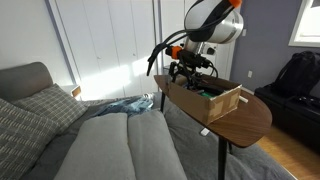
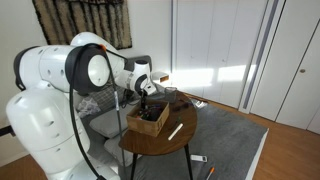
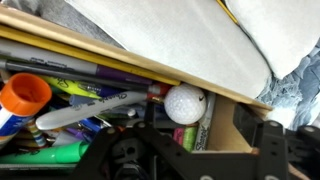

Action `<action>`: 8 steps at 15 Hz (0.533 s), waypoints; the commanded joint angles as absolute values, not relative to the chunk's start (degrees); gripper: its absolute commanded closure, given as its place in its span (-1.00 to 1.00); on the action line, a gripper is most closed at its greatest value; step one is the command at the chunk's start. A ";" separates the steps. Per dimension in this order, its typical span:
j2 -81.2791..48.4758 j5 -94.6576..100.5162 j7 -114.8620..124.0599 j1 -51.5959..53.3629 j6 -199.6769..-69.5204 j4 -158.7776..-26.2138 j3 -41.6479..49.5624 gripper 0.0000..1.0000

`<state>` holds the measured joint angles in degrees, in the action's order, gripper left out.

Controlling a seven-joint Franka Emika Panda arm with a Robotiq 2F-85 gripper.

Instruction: Pick up the white ball from the cardboard box and put it in the gray pen holder

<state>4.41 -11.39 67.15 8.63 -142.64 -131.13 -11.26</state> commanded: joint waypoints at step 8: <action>-3.04 -19.43 63.89 9.20 -137.58 -125.80 -10.77 -0.11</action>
